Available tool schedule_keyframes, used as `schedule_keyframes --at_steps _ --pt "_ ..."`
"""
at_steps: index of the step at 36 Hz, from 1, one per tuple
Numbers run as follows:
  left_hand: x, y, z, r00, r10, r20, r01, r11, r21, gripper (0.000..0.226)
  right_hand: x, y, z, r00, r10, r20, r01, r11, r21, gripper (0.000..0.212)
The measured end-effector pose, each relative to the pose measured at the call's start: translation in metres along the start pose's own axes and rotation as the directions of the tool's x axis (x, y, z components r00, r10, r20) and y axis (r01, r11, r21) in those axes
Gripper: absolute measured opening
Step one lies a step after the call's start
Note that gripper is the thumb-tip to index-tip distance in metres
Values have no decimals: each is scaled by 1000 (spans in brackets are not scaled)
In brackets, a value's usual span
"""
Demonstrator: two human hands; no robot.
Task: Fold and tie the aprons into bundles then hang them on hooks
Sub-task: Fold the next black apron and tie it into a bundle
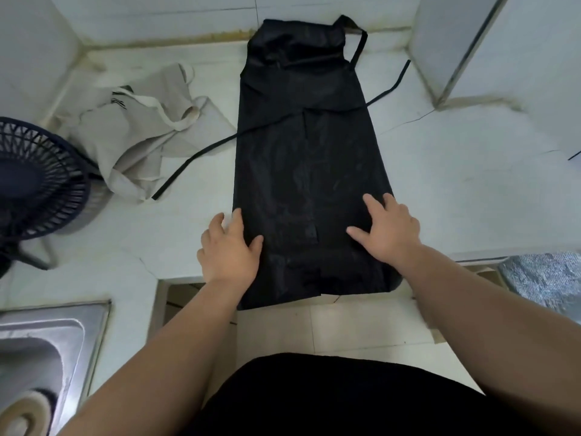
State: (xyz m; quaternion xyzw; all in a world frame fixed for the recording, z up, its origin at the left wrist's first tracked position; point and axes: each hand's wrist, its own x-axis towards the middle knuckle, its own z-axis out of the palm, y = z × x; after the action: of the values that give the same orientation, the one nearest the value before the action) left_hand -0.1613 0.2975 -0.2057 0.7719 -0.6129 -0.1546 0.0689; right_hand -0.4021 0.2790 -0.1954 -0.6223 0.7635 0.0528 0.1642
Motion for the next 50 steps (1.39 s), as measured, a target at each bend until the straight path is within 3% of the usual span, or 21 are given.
schedule_keyframes --at_steps 2,4,7,12,14,16,18,20,22,24,27,30,32,33,36,38,40,46,50 --pt "-10 3 2 990 138 -27 -136 989 52 61 -7 0 3 997 -70 24 72 995 -70 70" --pt "-16 8 7 956 277 99 -288 948 132 60 -15 1 8 981 -164 106 173 981 -83 70" --pt "-20 4 13 900 255 353 -361 890 279 57 -23 8 16 948 -211 237 250 957 -148 71" --pt "-24 3 10 889 216 404 -358 878 317 52 -25 20 14 934 -245 262 297 938 -180 73" --pt "-28 4 8 912 217 349 -317 911 262 52 -30 19 14 939 -282 197 302 950 -78 75" --pt "-38 2 11 958 212 191 -242 958 154 53 -34 21 13 957 -287 47 287 958 -6 71" --pt "-50 0 15 986 167 14 -167 985 47 51 -36 25 14 968 -245 -45 243 969 -44 63" --pt "-60 -4 19 991 131 -27 -131 991 2 47 -40 29 18 975 -219 46 224 965 -138 60" --pt "-66 -8 25 993 116 25 -117 993 10 44 -44 30 22 968 -219 122 237 959 -157 62" --pt "-72 -8 26 997 71 -37 -75 992 -104 42 -47 30 23 976 -215 12 216 975 -45 61" --pt "-74 -5 21 962 -205 -181 108 892 -438 35 -51 30 18 979 -24 -204 75 966 247 56" --pt "-66 -4 19 895 -445 19 338 650 -681 24 -56 35 18 986 22 -168 36 940 339 50" --pt "-58 -7 19 833 -534 145 441 481 -758 41 -59 39 19 991 -8 -135 59 922 382 51" --pt "-55 -9 20 813 -555 174 468 447 -762 48 -59 41 20 992 0 -130 54 908 416 53" --pt "-49 -12 21 807 -557 193 483 435 -760 47 -59 45 21 979 170 -113 -69 796 602 57" --pt "-49 -14 20 832 -511 216 462 424 -779 28 -59 49 22 962 261 -77 -135 705 697 60" --pt "-52 -15 16 859 -446 250 440 395 -807 17 -59 54 26 960 279 -38 -161 655 738 63" --pt "-54 -19 4 881 -316 353 426 203 -882 12 -55 62 33 931 326 163 -299 428 853 77" --pt "-53 -22 4 890 -313 332 420 278 -864 15 -56 68 28 936 314 157 -273 371 887 56"
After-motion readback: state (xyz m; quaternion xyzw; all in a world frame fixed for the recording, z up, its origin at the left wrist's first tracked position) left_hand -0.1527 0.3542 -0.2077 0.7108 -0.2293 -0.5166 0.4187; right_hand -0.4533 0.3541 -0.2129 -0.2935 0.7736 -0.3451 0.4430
